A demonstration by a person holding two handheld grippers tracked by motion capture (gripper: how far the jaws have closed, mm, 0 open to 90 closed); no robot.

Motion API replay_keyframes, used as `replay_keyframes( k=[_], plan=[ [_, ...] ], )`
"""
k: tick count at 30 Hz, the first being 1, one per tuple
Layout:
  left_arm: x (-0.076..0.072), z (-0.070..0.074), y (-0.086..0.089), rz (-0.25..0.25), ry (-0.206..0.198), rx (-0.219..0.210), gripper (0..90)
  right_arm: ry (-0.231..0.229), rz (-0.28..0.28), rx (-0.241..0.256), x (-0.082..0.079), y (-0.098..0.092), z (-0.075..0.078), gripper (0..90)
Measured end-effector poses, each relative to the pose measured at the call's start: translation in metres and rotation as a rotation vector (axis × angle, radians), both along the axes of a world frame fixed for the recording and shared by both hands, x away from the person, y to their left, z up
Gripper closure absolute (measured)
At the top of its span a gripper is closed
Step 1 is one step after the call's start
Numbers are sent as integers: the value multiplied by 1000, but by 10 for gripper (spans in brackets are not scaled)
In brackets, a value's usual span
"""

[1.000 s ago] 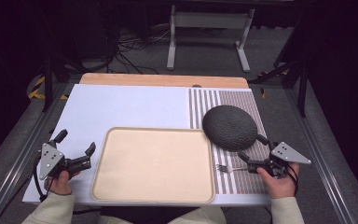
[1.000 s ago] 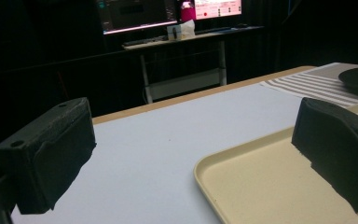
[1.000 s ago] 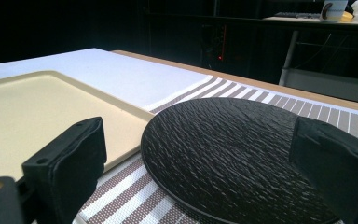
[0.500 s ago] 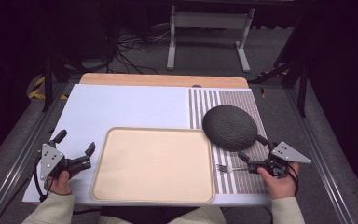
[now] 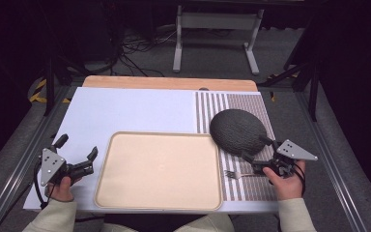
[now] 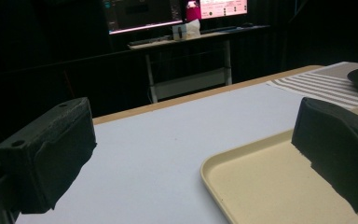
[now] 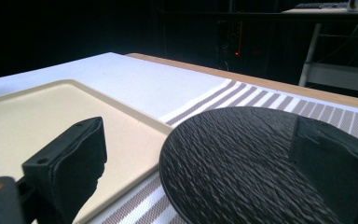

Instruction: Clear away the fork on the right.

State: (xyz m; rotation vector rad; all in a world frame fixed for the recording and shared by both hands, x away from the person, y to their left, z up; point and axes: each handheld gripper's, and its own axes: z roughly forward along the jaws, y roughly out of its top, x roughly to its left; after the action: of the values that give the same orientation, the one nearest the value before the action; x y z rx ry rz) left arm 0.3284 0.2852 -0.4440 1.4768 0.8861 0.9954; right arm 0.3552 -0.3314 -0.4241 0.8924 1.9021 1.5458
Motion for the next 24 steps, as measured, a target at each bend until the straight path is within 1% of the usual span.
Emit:
replay_keyframes(
  k=[3,4,5,9,11,15,16,17,20,22,24],
  plan=[
    [0,0,0,-1,0,0,3,2,15,-6,4,5,4,42],
    [0,0,1,-3,-1,0,4,20,26,-2,6,8,5,50],
    [0,0,1,-3,-1,0,4,29,35,-1,7,10,7,52],
    [0,0,2,-3,1,3,4,37,52,-24,10,16,12,55],
    [0,0,2,-4,0,4,4,39,69,-53,13,20,17,54],
    [0,0,1,-6,-1,3,4,43,86,-77,15,23,22,50],
    [0,0,1,-7,-1,3,4,47,101,-106,16,25,26,46],
    [0,0,1,-7,-1,3,4,47,101,-106,16,25,26,46],
    [1,0,2,-6,-1,6,4,62,117,-146,18,26,32,46],
    [0,1,2,-6,-1,6,4,68,120,-156,18,26,33,46],
    [1,1,1,-7,-2,6,4,79,134,-198,20,27,36,46]
  ],
)
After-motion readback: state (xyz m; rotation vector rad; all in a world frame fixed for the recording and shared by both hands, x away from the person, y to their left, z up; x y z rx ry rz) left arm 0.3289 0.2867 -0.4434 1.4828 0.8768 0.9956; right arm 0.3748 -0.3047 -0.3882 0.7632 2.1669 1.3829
